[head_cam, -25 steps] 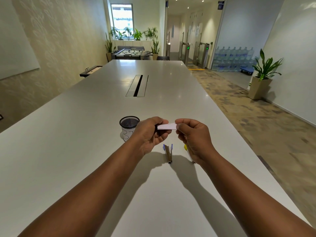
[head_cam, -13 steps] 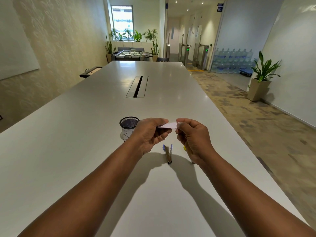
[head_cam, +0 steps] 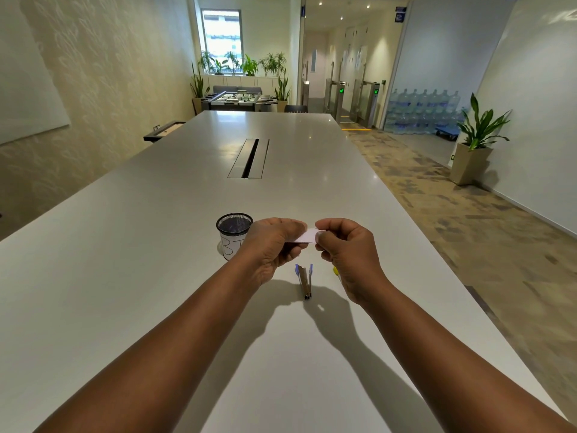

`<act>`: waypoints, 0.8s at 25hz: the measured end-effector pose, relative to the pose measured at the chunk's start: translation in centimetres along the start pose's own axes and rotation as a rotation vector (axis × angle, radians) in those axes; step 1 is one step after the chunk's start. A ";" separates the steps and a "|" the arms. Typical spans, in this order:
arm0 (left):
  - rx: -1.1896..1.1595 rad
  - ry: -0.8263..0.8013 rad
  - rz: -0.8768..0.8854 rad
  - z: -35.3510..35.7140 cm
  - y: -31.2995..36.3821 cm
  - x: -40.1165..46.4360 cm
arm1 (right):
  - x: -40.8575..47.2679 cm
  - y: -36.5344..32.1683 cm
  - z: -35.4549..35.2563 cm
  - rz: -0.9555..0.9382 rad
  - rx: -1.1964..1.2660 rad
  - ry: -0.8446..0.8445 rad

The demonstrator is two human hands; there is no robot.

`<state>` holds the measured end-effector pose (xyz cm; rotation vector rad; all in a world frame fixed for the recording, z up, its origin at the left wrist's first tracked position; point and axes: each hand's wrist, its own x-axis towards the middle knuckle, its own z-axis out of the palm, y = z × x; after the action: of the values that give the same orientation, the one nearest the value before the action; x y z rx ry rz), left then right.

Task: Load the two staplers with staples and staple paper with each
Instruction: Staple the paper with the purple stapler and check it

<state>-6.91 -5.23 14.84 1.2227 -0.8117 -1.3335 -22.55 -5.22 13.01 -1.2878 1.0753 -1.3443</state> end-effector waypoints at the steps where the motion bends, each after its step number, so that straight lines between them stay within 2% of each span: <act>1: -0.007 0.011 -0.005 0.0 -0.1 0.1 | 0.0 0.0 0.0 0.001 -0.004 -0.004; 11: 0.019 -0.075 0.007 -0.4 -0.2 0.5 | 0.5 0.4 -0.1 0.041 0.046 0.015; 18: -0.008 0.014 -0.017 -0.3 -0.3 0.8 | 0.7 0.5 0.1 0.038 0.026 -0.012; 20: -0.013 -0.018 -0.009 -0.4 -0.2 0.8 | 0.8 0.4 0.1 0.033 0.024 -0.010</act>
<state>-6.49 -5.85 14.35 1.2072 -0.8101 -1.3564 -22.43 -6.05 12.72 -1.2527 1.0657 -1.3213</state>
